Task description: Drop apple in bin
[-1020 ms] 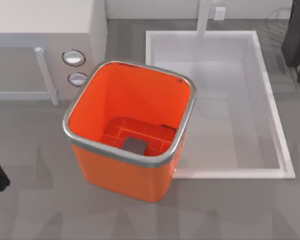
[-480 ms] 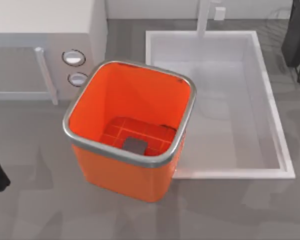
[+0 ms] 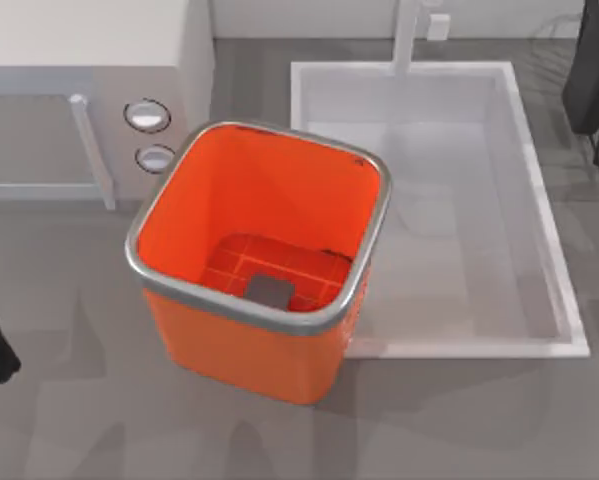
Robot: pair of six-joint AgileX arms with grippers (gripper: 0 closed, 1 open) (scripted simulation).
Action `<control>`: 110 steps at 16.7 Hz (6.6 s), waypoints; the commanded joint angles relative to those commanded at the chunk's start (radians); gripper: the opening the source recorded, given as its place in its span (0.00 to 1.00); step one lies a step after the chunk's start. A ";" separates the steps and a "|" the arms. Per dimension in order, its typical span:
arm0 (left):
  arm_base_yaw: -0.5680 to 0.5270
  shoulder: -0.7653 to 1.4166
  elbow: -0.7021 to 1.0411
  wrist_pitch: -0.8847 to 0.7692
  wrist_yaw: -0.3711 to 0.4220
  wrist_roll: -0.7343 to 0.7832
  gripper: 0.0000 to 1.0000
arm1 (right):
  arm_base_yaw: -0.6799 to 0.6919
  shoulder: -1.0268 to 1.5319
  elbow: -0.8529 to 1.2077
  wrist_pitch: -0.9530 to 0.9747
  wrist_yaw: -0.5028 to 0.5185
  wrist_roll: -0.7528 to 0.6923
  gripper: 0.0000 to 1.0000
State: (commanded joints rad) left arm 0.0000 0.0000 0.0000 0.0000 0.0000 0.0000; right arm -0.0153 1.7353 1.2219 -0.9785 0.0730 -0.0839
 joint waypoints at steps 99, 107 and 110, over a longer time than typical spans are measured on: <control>0.000 0.000 0.000 0.000 0.000 0.000 1.00 | 0.574 1.289 2.520 -1.079 -0.577 0.711 0.00; 0.000 0.000 0.000 0.000 0.000 0.000 1.00 | 0.550 1.175 2.317 -0.727 -0.536 0.714 0.00; 0.000 0.000 0.000 0.000 0.000 0.000 1.00 | 0.560 1.094 2.133 -0.635 -0.538 0.719 0.00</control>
State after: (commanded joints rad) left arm 0.0000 0.0000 0.0000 0.0000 0.0000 0.0000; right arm 0.5451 2.8288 3.3553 -1.6139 -0.4651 0.6356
